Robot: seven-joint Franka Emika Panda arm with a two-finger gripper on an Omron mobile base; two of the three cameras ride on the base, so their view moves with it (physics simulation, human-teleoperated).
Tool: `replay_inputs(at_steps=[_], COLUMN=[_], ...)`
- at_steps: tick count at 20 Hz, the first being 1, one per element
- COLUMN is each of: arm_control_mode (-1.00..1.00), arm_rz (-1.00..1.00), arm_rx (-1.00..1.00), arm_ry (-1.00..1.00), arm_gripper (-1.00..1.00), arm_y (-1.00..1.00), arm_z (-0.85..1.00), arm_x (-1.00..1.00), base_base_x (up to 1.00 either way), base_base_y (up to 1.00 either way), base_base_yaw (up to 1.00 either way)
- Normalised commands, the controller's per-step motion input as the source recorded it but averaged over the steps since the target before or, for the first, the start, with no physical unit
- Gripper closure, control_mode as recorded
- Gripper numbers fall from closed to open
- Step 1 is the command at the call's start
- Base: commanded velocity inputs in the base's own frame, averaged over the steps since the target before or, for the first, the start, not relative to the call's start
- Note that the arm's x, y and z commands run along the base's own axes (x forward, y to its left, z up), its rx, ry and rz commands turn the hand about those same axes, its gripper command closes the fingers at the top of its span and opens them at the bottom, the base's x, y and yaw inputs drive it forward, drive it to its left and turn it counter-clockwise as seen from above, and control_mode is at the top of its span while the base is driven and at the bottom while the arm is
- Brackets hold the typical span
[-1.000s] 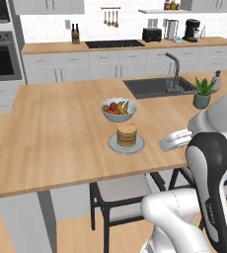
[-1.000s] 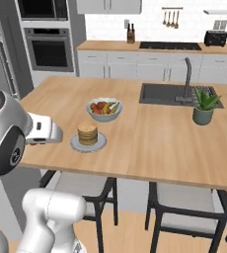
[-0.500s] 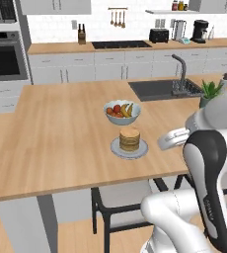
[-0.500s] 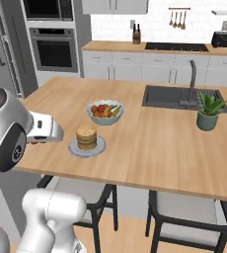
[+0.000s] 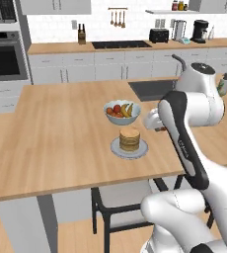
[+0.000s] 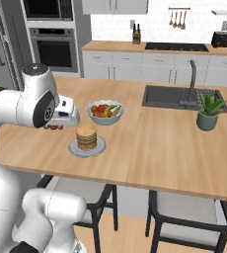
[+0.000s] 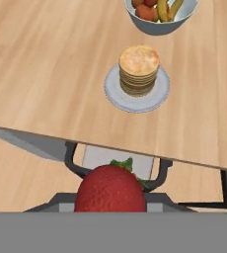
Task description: Take the strawberry from the fridge and place it on top of the pancake, located on the dining counter.
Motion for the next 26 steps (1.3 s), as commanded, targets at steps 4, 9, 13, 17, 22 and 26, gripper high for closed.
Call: replay_inputs(at_steps=[4,9,13,17,22,26], arm_control_mode=[-1.0,-1.0,-1.0,-1.0,-1.0,-1.0], arm_rz=[0.0,0.0,0.0,0.0,0.0,0.0], arm_rx=[0.0,-0.02,-0.05,-0.1,-0.1,-0.09], arm_ry=[0.15,0.06,0.01,0.01,0.04,0.01], arm_gripper=[1.0,1.0,1.0,1.0,1.0,1.0], arm_y=[-0.01,0.0,-0.03,0.0,0.0,0.0], arm_z=[-0.4,-0.5,-0.47,-0.48,-0.43,-0.25], arm_x=[0.64,0.64,0.72,0.74,0.69,0.6], base_base_x=[0.0,0.0,0.0,0.0,0.0,0.0], base_base_y=[0.0,0.0,0.0,0.0,0.0,0.0], base_base_yaw=[0.0,0.0,0.0,0.0,0.0,0.0])
